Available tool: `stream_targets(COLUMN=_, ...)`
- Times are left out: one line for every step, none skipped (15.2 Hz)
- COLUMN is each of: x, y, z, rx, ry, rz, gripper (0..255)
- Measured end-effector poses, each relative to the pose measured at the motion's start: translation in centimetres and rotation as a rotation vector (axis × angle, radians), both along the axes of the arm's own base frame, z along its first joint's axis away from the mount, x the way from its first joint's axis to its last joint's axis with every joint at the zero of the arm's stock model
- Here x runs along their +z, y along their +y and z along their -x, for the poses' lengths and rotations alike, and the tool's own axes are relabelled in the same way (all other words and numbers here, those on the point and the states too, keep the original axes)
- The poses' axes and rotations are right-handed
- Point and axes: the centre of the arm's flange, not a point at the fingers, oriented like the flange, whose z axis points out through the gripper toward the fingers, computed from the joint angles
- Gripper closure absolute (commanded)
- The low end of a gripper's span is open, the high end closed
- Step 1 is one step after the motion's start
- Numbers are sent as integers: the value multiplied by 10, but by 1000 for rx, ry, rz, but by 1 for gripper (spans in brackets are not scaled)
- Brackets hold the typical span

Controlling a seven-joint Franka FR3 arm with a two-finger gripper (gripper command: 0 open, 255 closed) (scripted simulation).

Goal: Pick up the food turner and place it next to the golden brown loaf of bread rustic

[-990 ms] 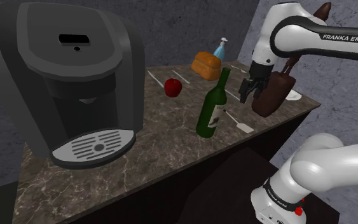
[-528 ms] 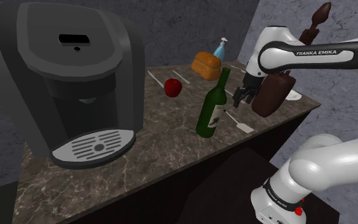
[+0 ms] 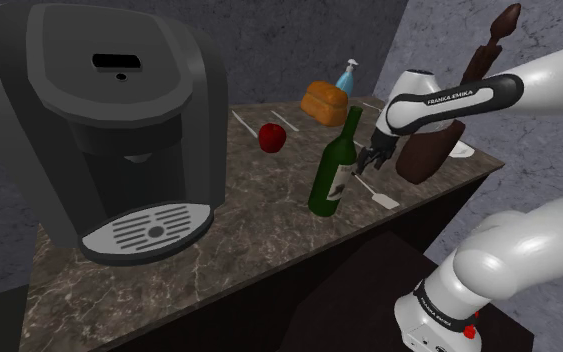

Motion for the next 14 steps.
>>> stream_targets(x=-5, y=-3, z=0, rx=-1, ry=-4, rz=0, gripper=0)
stream_targets(x=-11, y=-4, z=-1, rx=-2, ry=-6, rz=0, gripper=0)
stream_targets(x=-17, y=-6, z=-1, rx=-2, ry=-7, rz=0, gripper=0)
stream_targets(x=-21, y=-7, z=-2, rx=-2, ry=-8, rz=0, gripper=0)
stream_targets(x=-26, y=-6, z=-3, rx=-2, ry=-8, rz=1, gripper=0)
stream_targets(x=-32, y=-7, z=-3, rx=-2, ry=-8, rz=1, gripper=0)
stream_targets(x=-39, y=-6, z=-3, rx=-2, ry=-8, rz=0, gripper=0)
stream_targets(x=-42, y=-6, z=-4, rx=-2, ry=-8, rz=0, gripper=0)
stream_targets(x=-43, y=-6, z=-4, rx=-2, ry=-8, rz=1, gripper=0)
stream_targets(x=-44, y=-7, z=-4, rx=-2, ry=-9, rz=1, gripper=0)
stream_targets(x=-45, y=-7, z=-4, rx=-2, ry=-9, rz=1, gripper=0)
stream_targets(x=-45, y=-7, z=-4, rx=-2, ry=-9, rz=1, gripper=0)
stream_targets(x=-45, y=-7, z=-4, rx=-2, ry=-9, rz=1, gripper=0)
stream_targets(x=-45, y=-7, z=-3, rx=-2, ry=-9, rz=1, gripper=0)
